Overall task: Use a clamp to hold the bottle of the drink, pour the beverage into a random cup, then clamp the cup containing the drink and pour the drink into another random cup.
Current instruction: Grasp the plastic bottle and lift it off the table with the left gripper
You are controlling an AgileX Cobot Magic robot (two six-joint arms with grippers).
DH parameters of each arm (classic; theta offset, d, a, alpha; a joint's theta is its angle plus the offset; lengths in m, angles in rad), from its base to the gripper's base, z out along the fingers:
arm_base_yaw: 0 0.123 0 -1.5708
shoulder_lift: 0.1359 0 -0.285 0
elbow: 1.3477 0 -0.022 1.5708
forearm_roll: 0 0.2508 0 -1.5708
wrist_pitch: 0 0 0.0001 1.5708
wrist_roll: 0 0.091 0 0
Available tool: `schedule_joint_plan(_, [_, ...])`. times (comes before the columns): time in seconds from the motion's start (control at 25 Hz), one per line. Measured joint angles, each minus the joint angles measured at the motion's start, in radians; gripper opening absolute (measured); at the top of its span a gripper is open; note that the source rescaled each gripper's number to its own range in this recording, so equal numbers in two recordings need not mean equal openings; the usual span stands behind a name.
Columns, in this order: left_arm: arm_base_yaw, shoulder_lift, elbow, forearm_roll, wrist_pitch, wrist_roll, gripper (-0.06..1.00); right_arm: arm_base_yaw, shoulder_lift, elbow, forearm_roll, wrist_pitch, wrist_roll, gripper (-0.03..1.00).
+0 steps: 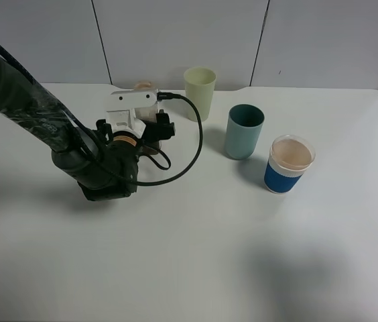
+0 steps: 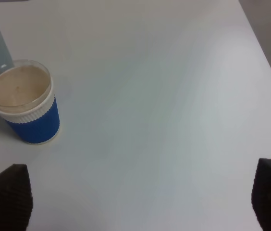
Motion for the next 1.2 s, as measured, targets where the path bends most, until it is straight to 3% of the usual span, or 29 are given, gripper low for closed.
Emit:
schedule_joint_plan(0.12, [-0.002, 0.007, 0.0, 0.02, 0.006, 0.0, 0.64, 0.0, 0.0, 0.0, 0.0, 0.0, 0.0, 0.73])
schedule_joint_plan(0.32, [-0.009, 0.011, 0.0, 0.058, 0.056, 0.0, 0.08, 0.0, 0.0, 0.0, 0.0, 0.0, 0.0, 0.73])
schedule_joint_plan(0.36, [-0.009, 0.011, 0.0, 0.068, 0.056, 0.0, 0.01, 0.0, 0.0, 0.0, 0.0, 0.0, 0.0, 0.73])
schedule_joint_plan(0.68, [-0.01, 0.011, 0.0, 0.129, 0.065, 0.014, 0.0, 0.0, 0.0, 0.0, 0.0, 0.0, 0.0, 0.73])
schedule_joint_plan(1.0, [-0.012, 0.005, 0.001, 0.152, 0.077, 0.207, 0.0, 0.0, 0.0, 0.0, 0.0, 0.0, 0.0, 0.73])
schedule_joint_plan(1.2, [-0.004, -0.068, 0.037, 0.146, 0.148, 0.31, 0.0, 0.0, 0.0, 0.0, 0.0, 0.0, 0.0, 0.73])
